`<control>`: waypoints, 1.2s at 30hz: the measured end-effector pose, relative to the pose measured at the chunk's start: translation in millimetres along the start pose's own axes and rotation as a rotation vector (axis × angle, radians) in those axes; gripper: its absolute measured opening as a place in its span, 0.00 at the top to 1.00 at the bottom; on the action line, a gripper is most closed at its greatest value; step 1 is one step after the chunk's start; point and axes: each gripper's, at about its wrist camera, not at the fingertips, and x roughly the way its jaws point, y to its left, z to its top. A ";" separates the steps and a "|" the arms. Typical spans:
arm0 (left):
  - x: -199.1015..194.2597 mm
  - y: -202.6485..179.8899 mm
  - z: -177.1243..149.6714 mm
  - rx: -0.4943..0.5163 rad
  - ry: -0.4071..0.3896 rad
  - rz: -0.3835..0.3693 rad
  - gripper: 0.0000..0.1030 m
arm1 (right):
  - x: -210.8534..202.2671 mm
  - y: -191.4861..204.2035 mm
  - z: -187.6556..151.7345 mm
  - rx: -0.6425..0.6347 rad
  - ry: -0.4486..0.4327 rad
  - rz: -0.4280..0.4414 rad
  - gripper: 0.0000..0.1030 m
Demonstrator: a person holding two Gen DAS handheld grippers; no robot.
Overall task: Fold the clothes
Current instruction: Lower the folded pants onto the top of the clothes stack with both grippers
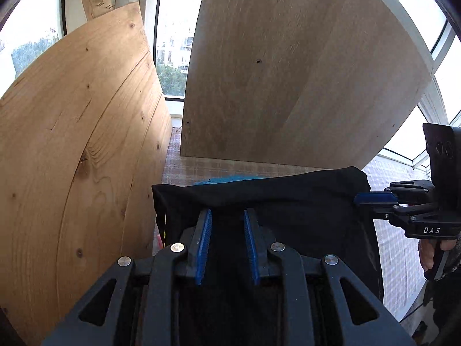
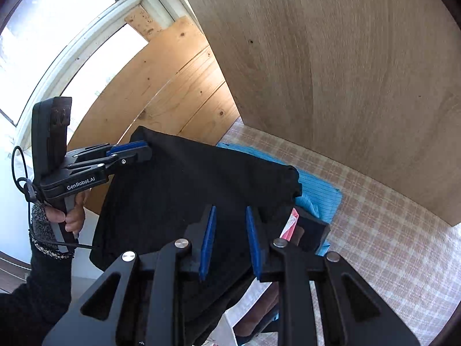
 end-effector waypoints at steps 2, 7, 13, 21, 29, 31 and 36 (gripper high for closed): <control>-27.1 -4.2 -12.6 0.010 -0.045 -0.013 0.78 | -19.0 20.3 -25.2 -0.036 -0.014 0.009 0.77; -86.9 -10.7 -79.7 0.019 -0.102 0.013 0.71 | -20.4 63.8 -99.1 -0.025 0.102 0.056 0.76; -102.3 -3.5 -151.6 -0.032 -0.035 0.054 0.71 | 1.7 76.4 -122.4 0.049 0.183 0.006 0.71; -83.2 -0.1 -169.8 -0.047 0.041 0.019 0.65 | 16.3 61.7 -120.6 0.210 0.239 0.074 0.69; -78.9 -0.4 -169.5 -0.029 0.055 -0.030 0.75 | 3.5 61.5 -117.2 0.281 0.227 0.146 0.69; -79.2 0.1 -169.9 -0.028 0.056 -0.035 0.76 | 9.3 68.4 -114.5 0.252 0.237 0.116 0.65; -81.6 -1.2 -170.1 -0.017 0.051 -0.064 0.84 | 23.7 83.5 -111.4 0.160 0.236 0.076 0.65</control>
